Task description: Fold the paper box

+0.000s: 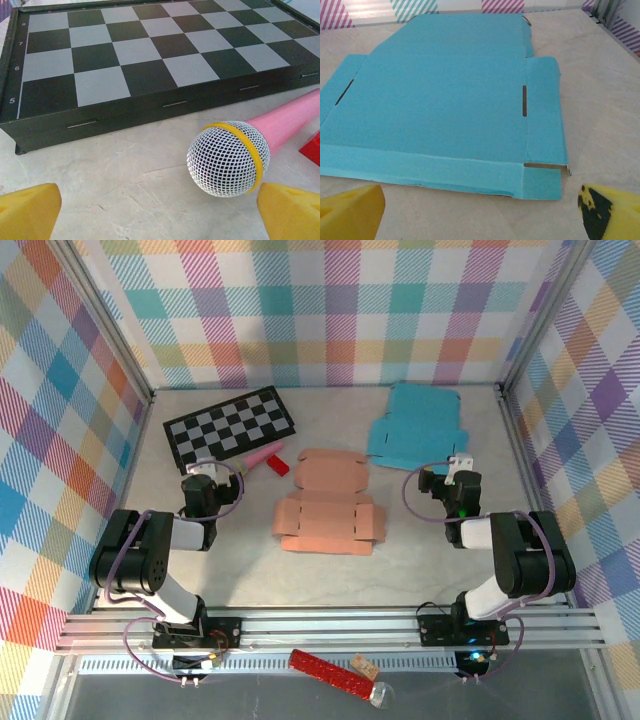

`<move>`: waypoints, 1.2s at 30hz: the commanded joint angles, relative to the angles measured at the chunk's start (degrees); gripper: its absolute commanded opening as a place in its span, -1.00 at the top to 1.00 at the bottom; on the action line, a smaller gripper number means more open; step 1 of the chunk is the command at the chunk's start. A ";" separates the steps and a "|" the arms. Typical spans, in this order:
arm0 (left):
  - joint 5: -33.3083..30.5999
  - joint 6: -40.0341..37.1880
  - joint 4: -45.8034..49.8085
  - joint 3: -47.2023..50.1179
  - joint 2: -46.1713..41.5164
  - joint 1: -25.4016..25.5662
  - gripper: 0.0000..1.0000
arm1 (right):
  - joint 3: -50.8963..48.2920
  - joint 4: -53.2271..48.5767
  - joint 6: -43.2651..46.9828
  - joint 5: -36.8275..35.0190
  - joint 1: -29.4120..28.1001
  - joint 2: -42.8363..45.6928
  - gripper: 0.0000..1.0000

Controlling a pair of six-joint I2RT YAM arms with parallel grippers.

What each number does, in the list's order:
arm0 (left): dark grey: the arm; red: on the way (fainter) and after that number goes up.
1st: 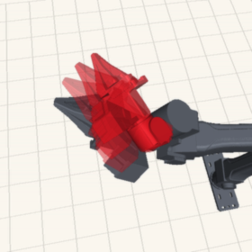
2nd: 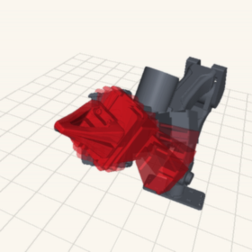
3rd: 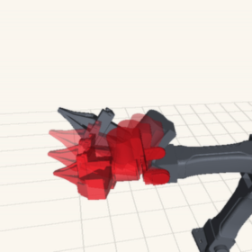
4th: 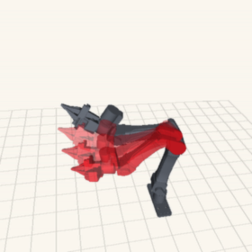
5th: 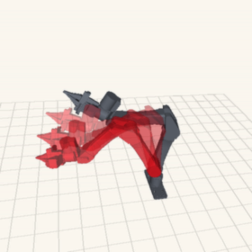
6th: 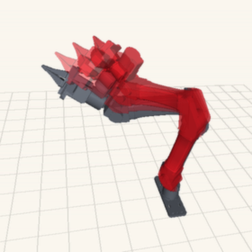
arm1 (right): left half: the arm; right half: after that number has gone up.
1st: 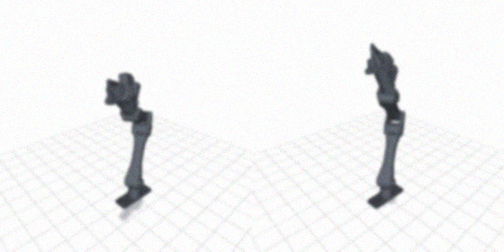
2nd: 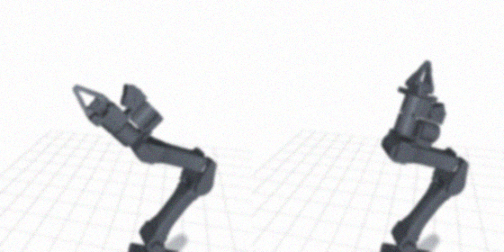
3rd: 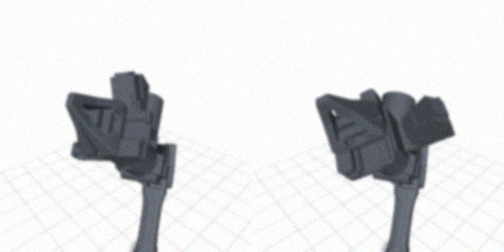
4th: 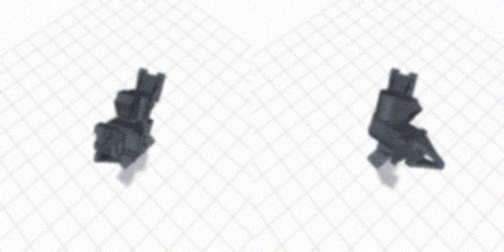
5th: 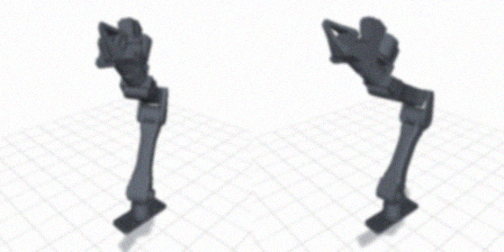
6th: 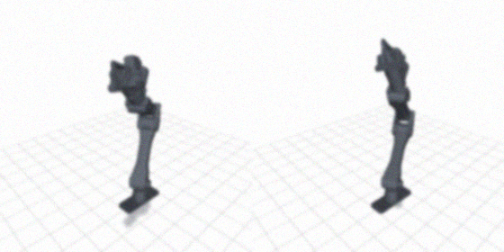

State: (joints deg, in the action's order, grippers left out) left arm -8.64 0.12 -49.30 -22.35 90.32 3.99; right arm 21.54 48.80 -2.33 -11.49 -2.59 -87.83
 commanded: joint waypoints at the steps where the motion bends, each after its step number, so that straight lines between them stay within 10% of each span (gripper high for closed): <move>1: -0.66 -1.00 -0.73 -0.95 0.03 0.29 -1.00 | 0.87 0.84 -0.66 0.15 0.22 0.05 -0.97; 36: -2.86 -1.83 2.76 -1.06 -4.39 1.57 -1.00 | -5.42 9.91 0.73 1.00 -0.54 3.11 -0.98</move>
State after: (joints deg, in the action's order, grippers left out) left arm -9.04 -0.10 -48.34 -22.35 89.58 4.29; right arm 19.03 52.21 -2.26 -11.29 -2.61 -86.70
